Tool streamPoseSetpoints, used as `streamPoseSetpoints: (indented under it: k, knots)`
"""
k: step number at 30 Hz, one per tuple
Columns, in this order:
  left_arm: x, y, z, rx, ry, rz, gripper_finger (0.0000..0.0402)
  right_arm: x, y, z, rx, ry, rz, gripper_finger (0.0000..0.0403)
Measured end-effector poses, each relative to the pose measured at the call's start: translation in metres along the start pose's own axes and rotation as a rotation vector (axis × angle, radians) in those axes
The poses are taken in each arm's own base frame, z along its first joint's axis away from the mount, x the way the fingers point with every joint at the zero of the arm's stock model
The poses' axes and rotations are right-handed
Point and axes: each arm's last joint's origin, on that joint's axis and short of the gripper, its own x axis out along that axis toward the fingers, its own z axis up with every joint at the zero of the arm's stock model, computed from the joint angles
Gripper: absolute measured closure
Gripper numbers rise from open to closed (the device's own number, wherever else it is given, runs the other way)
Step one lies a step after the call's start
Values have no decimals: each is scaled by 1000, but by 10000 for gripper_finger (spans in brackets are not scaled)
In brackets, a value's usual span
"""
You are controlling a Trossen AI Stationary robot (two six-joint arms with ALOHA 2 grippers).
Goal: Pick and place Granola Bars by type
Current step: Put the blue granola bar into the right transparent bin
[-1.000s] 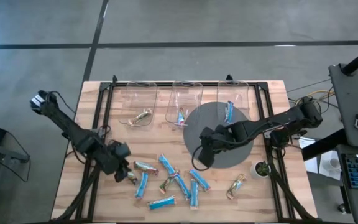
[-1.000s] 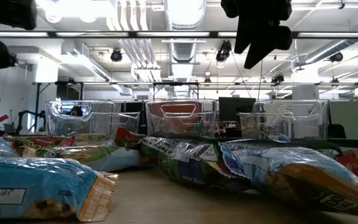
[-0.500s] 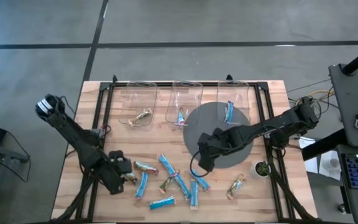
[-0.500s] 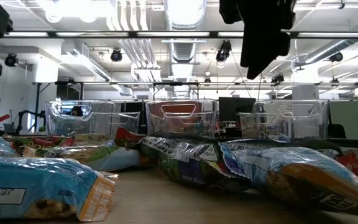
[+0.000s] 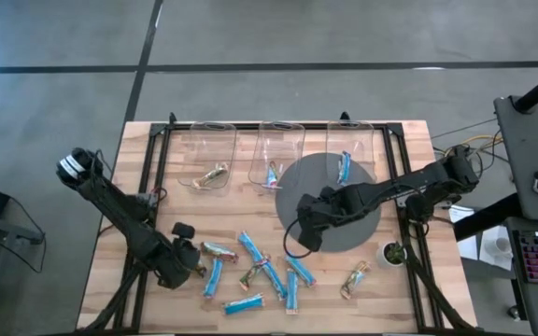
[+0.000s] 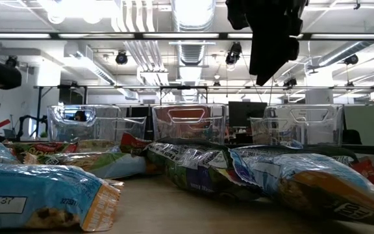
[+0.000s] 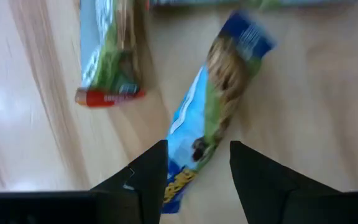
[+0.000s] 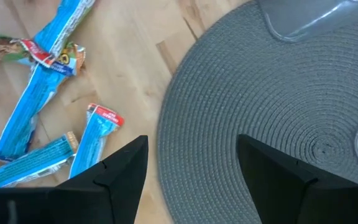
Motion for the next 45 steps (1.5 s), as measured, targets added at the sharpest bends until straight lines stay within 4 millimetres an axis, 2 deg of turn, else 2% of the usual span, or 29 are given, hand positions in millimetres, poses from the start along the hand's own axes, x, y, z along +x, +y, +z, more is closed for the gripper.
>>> streamPoseSetpoints:
  k: [7,14,25,30,34,38,41,45]
  knots:
    - [23,2,-5,98,100,60,246,1,-6,5,15,-2,-11,167]
    - [31,11,-2,-28,161,12,254,2,-10,8,14,-4,-16,167]
    - [19,29,4,-202,83,-28,350,1,-14,12,74,-64,-68,168]
    - [6,30,6,-286,46,-93,368,-14,-17,15,160,-162,-82,168]
    - [-16,32,7,-374,-31,-154,369,-36,-25,16,267,-290,-108,168]
    - [-38,42,9,-493,-178,-169,370,-60,-34,16,381,-402,-101,168]
    - [-52,53,14,-580,-323,-170,370,-70,-40,18,413,-388,-24,168]
    - [-69,64,21,-597,-504,-84,371,-71,-37,29,385,-330,187,168]
